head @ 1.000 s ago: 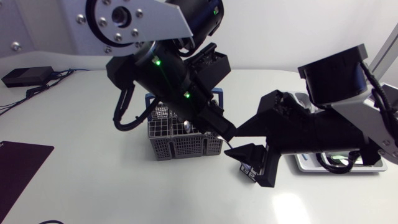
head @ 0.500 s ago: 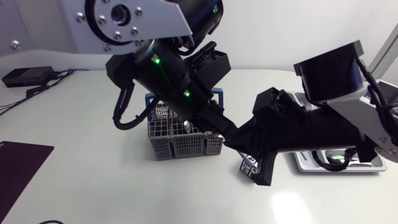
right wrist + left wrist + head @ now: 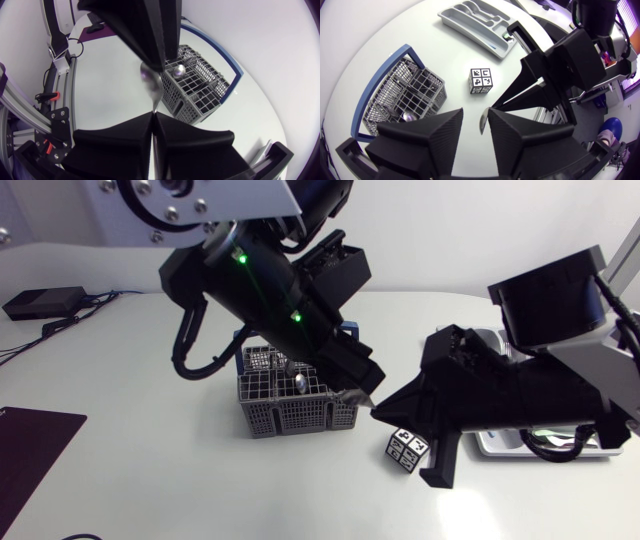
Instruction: Transfer all utensils from the basket to the drawer tray.
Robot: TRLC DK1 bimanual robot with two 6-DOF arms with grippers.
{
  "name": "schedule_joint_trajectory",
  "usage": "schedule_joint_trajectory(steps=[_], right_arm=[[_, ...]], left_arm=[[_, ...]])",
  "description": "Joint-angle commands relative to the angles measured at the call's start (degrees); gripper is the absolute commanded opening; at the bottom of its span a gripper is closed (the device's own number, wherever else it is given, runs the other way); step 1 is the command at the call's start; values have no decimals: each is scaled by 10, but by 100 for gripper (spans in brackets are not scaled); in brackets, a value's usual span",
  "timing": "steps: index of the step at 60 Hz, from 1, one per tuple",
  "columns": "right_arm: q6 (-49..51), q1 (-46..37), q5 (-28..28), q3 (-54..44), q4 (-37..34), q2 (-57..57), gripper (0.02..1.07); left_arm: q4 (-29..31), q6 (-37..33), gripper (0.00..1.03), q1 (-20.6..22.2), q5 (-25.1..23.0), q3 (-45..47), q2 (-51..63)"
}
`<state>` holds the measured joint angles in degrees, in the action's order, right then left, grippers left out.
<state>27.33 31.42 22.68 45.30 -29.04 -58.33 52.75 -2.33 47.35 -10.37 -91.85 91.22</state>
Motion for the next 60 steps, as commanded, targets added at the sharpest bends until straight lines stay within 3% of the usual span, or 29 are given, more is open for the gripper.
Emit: schedule_joint_trajectory(steps=[1, 15, 30, 44, 60], right_arm=[[32, -22, 7, -21, -25, 18, 8], [172, -176, 68, -41, -105, 42, 8], [416, -406, 134, -21, -224, 15, 8], [650, -621, 153, 31, -284, -123, 8], [766, -745, 127, 133, -281, -281, 8]], left_arm=[[-7, 15, 49, -18, 4, -20, -12], [-34, 16, 49, -46, 5, -5, -9], [-35, 16, 49, -75, 10, -1, -10], [-36, 10, 49, -94, 27, 11, -25], [-44, 4, 49, -115, 30, 40, -42]])
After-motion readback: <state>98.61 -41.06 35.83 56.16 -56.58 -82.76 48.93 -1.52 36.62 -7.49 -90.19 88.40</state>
